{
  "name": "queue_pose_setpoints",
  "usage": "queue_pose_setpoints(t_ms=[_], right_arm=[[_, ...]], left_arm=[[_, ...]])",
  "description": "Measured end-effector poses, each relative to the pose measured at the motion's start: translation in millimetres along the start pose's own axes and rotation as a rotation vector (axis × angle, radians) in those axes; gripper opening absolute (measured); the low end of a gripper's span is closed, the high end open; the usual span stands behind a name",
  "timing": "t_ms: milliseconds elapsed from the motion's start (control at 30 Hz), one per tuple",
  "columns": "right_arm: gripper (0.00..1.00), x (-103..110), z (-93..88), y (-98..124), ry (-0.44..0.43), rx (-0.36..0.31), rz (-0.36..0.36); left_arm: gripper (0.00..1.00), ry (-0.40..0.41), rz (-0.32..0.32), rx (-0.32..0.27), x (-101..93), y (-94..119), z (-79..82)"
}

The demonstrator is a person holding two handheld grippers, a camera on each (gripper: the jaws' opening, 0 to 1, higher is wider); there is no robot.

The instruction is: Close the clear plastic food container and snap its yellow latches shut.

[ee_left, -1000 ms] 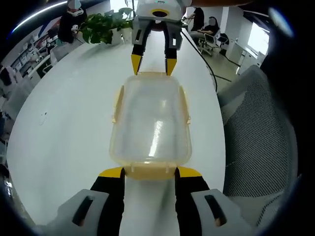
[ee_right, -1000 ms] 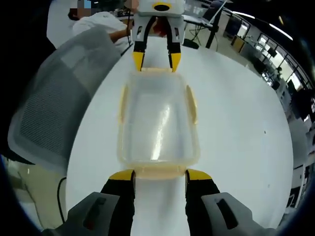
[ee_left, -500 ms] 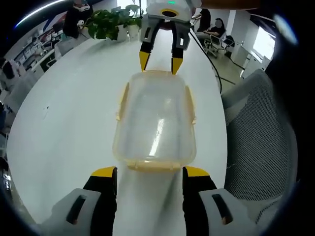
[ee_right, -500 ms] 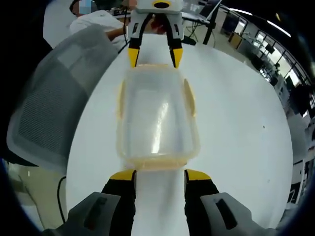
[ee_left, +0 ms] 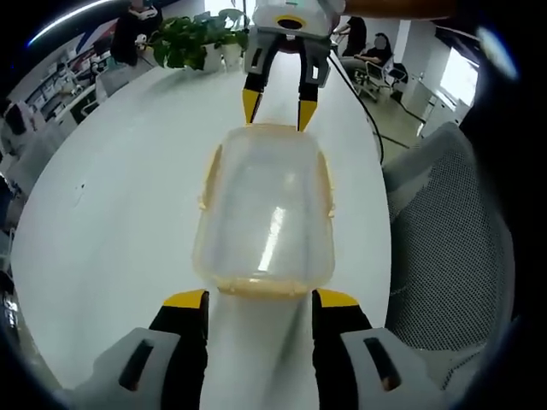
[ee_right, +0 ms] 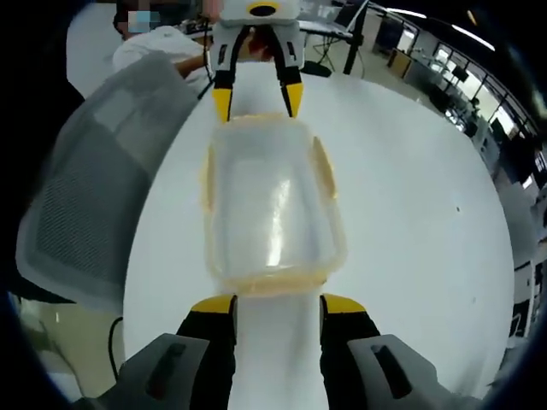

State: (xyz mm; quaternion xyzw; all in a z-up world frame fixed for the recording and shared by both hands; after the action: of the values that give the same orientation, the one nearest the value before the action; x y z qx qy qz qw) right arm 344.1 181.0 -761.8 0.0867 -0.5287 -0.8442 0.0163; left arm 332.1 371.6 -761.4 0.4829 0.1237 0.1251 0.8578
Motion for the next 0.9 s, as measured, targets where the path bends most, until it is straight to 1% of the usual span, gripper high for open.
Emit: queue_pose_setpoints(t_ms=[67,200,300,367,533,633,700,800,867,900], right_arm=[[0.37,0,0.1,1,-0.013,-0.004,-0.004],[0.37,2,-0.1,1,-0.043,-0.011,-0.002],[0.36,2,-4.2,2,-0.059,0.006,-0.012],[0.36,2,-3.9,3,-0.072,0.001,-0.017],[0.35,1,-2.4,7,-0.125,-0.016,-0.030],[0.36,-2,-2.0,8,-0.157,-0.024,-0.042],[0.35,-2,-1.0,9,-0.176,-0.029,-0.048],[0.35,-3,0.0,10,-0.192,-0.030,-0.056],[0.35,-3,0.1,10,-0.208,-0.031,-0.061],[0.35,-2,0.1,10,-0.221,-0.031,-0.063]], left_arm=[[0.48,0.020,-0.004,-0.006,-0.3,1,-0.8],[0.48,0.026,0.002,-0.014,-1.4,5,-1.3],[0.48,0.040,0.006,-0.021,-2.0,6,-1.1],[0.48,0.047,0.012,-0.025,-1.7,7,-1.4],[0.43,0.127,0.013,-0.082,-3.1,10,4.1],[0.43,0.176,0.006,-0.093,-5.0,11,4.4],[0.43,0.184,0.009,-0.094,-5.5,11,3.7],[0.43,0.194,0.017,-0.126,-6.6,13,7.7],[0.43,0.226,0.024,-0.140,-5.2,14,8.8],[0.43,0.261,0.022,-0.146,-4.7,14,8.7]])
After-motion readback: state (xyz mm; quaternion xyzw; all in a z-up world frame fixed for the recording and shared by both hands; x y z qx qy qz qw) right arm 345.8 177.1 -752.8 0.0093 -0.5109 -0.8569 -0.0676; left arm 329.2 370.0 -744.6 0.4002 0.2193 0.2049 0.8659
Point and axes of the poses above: the point that each gripper's makers call its tool centre point, and the gripper's own axes: y roughly backward along the fingers, x roughly to its left, z roughly out of its top, the point moved 2 cm from there along y, roughly backward along the fingers, and after that the axes turned 11 degrees about y, right-handed, at the moved point
